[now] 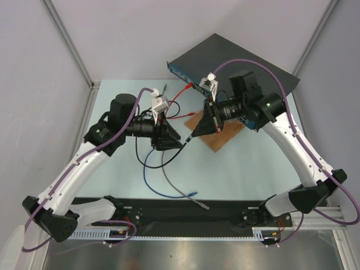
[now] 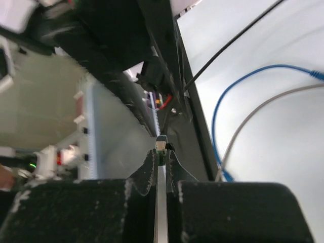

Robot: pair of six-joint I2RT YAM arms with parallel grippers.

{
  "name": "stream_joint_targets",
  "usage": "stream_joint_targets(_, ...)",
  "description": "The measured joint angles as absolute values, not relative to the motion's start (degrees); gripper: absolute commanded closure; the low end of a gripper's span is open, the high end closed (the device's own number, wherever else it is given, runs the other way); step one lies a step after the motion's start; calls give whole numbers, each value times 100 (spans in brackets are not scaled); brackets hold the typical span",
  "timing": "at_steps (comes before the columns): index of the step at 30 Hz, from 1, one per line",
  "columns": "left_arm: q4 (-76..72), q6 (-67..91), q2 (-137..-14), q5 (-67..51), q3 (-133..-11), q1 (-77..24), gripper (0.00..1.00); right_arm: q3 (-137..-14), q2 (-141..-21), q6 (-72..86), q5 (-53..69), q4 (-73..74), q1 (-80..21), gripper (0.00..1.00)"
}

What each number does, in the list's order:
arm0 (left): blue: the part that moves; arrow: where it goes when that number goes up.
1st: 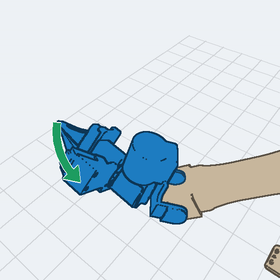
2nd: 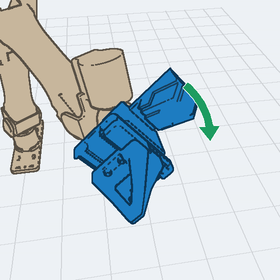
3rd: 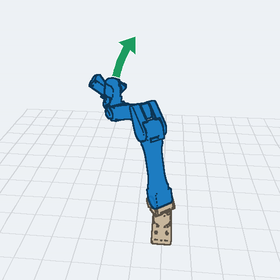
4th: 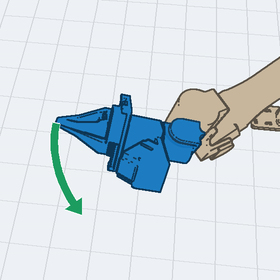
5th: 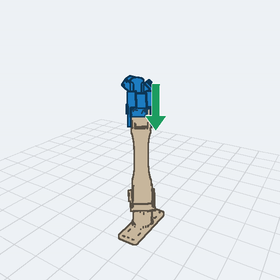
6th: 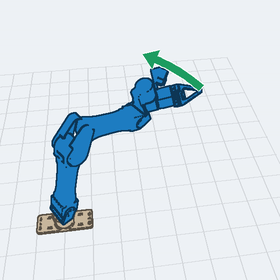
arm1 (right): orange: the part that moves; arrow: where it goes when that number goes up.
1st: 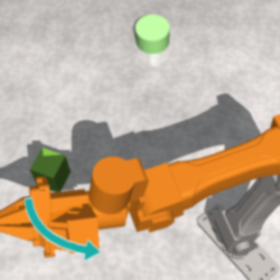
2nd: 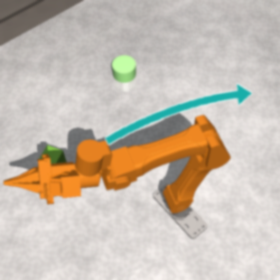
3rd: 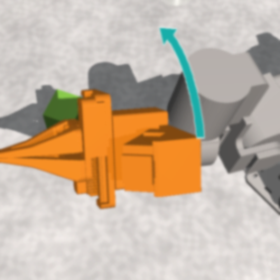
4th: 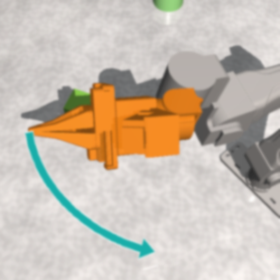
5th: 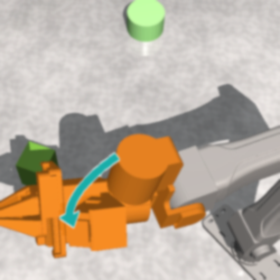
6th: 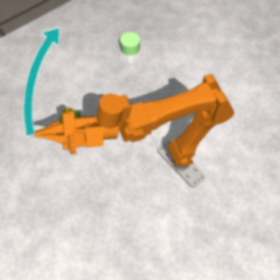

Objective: Insert the plug into the switch port

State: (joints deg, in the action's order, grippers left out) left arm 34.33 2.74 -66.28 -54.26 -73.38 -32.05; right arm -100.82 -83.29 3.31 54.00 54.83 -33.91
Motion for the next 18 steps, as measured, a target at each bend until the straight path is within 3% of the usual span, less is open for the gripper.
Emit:
stream_joint_targets(9,2814,-242,-5286,-2936,-6838,-3463,38,-9026,-8309,1955,5872,4491,-2620,100)
stream_joint_targets(11,2580,-530,-5120,-2403,-6615,-3712,27,-8864,-8309,2309,5959,4193,-2620,100)
stream_joint_targets(18,2279,-1310,-5323,-1007,-6464,-4681,27,-8689,-8283,3017,6049,3642,-2641,100)
